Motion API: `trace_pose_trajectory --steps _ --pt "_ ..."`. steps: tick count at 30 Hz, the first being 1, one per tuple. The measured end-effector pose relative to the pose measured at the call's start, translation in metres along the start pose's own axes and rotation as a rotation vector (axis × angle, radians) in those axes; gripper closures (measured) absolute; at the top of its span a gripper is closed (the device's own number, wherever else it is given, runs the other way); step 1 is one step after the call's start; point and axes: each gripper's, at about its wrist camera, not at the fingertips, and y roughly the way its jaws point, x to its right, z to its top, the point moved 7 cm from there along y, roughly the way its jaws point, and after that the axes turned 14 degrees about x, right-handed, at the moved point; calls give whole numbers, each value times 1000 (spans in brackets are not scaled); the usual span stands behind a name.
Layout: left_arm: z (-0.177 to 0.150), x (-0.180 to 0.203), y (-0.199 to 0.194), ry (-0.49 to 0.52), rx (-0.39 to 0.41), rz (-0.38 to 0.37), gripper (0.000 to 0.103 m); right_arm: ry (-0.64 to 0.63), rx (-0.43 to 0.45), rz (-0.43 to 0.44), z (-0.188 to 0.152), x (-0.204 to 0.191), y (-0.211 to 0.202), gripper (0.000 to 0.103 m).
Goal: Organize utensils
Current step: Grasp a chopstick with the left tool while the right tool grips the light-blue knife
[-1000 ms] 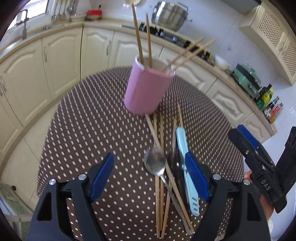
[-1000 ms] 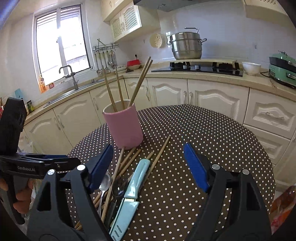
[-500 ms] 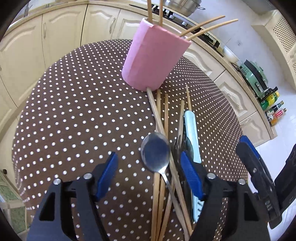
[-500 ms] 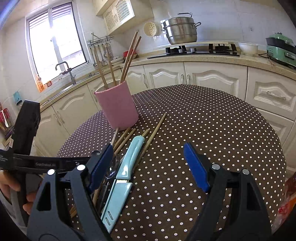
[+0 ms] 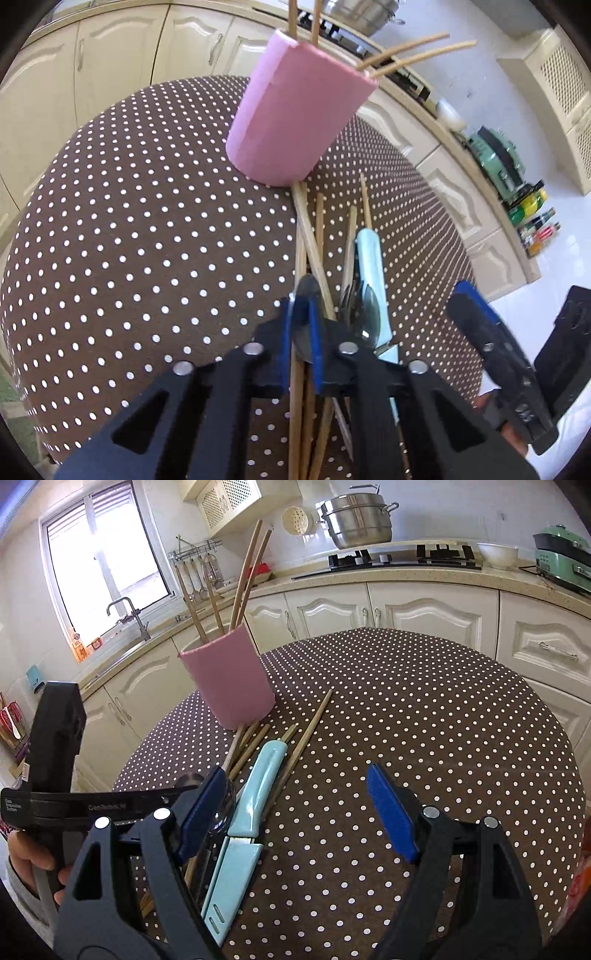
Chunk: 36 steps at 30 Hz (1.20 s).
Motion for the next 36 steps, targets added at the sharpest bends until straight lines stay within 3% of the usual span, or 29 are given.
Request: trace_pose_trajectory --steps 16,20,28,36 --pt "27 -1 -64 29 129 -23 101 -52 -253 4 -16 -26 46 27" --pt "28 -4 -73 35 135 -32 101 -43 -299 3 -22 -23 53 56" --pt "26 -4 -72 24 126 -30 101 -134 -350 -5 -28 -33 55 70" --pt "28 11 -74 43 128 -57 101 -120 -346 9 -30 -17 40 79"
